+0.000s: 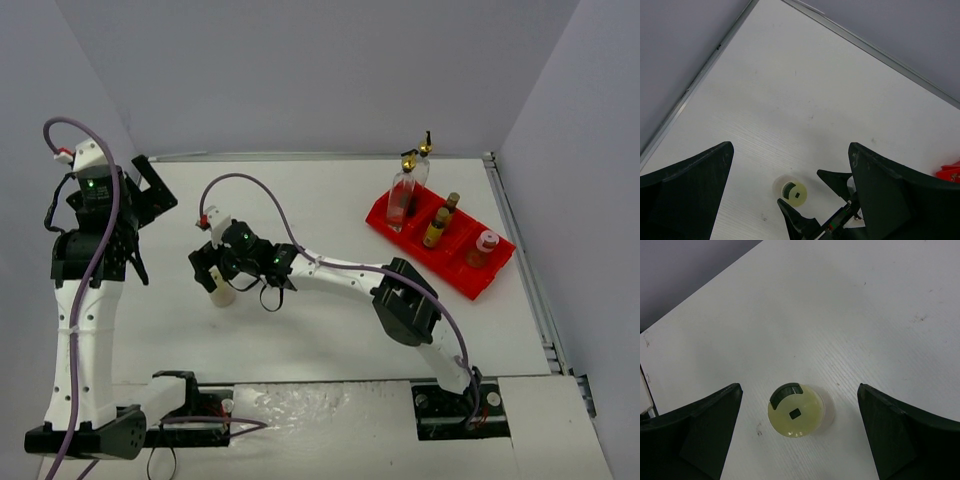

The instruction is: Organize the condiment bottles

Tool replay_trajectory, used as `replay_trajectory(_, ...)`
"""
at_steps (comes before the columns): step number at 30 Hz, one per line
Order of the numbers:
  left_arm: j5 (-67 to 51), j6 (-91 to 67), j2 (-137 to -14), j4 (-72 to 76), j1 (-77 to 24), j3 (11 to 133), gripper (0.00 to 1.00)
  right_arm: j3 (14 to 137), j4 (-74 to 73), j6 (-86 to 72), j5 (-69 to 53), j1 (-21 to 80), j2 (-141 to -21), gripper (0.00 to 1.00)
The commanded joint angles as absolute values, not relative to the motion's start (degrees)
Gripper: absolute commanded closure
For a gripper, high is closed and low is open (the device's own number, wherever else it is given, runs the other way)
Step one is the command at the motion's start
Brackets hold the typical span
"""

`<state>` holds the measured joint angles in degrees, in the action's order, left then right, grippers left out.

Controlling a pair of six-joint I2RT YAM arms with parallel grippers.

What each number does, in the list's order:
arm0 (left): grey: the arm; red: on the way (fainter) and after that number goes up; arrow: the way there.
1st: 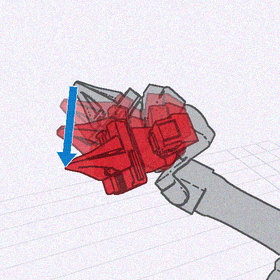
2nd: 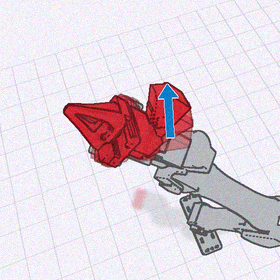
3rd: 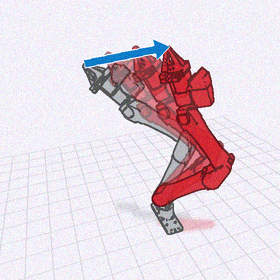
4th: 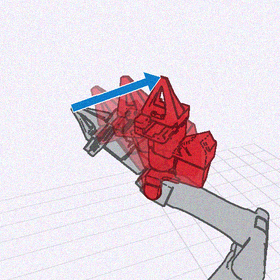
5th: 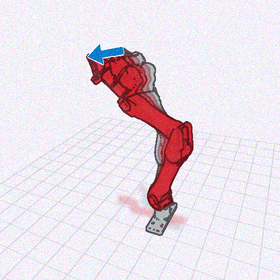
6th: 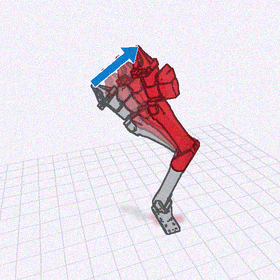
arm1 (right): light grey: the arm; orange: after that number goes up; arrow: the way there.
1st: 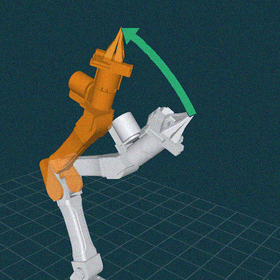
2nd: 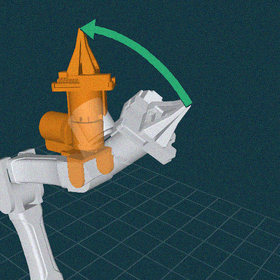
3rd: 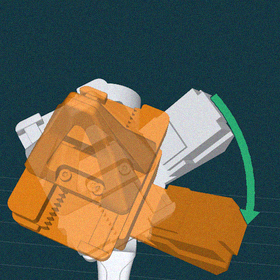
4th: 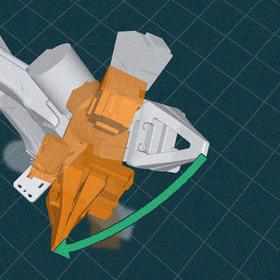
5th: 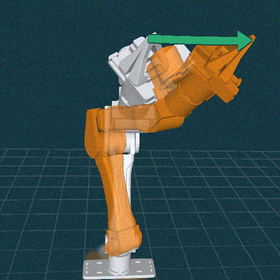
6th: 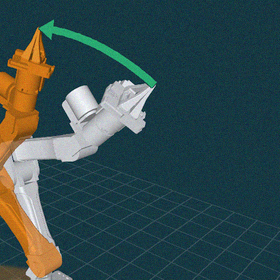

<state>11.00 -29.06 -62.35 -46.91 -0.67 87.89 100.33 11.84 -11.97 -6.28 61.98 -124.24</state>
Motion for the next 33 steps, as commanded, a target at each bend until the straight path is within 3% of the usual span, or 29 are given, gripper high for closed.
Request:
replay_trajectory(1, 11.03, -30.13, -60.30, -44.81, -0.26, 90.22, 0.03, 106.29, 13.44, -10.12, -6.61, 62.39, -125.43, 0.04)
replay_trajectory(14, 11.46, -29.36, -59.68, -45.13, -0.26, 90.28, 0.03, 104.12, 12.73, -11.26, -4.14, 63.27, -127.00, 0.06)
replay_trajectory(33, 10.99, -29.35, -59.41, -44.65, -0.26, 89.65, 0.03, 103.17, 12.57, -12.39, -4.03, 63.80, -129.61, 0.18)
